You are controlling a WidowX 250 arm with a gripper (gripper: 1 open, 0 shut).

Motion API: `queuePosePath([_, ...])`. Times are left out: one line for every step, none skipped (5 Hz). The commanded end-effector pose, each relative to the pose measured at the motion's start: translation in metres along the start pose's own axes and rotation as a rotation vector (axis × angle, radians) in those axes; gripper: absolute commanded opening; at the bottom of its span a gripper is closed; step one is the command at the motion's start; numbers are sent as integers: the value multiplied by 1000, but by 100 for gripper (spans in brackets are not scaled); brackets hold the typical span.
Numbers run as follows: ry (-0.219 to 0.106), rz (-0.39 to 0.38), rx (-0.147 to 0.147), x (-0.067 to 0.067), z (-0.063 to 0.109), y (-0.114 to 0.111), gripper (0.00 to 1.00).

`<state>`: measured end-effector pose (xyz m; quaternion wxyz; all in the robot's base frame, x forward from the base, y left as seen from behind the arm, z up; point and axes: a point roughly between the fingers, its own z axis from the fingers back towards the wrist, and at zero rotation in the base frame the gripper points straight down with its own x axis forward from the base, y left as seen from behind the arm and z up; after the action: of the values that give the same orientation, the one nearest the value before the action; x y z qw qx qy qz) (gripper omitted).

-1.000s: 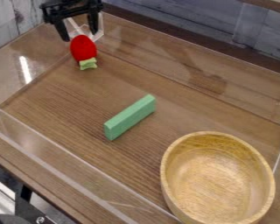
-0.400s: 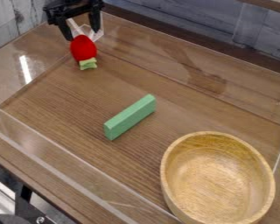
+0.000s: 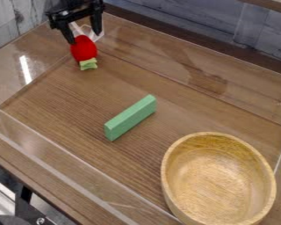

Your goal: Move the red fruit to the right

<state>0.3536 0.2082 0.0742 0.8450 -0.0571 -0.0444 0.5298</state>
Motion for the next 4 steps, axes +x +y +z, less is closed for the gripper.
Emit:
queuePosePath([-59,-2,-49,2,25,-6,100])
queuePosePath([-67,-2,-68,3,29,-5,100])
queuePosePath([-80,-12,-90,3,35,-3,100])
queuePosePath([-93,-26,-113,4,42,-2,100])
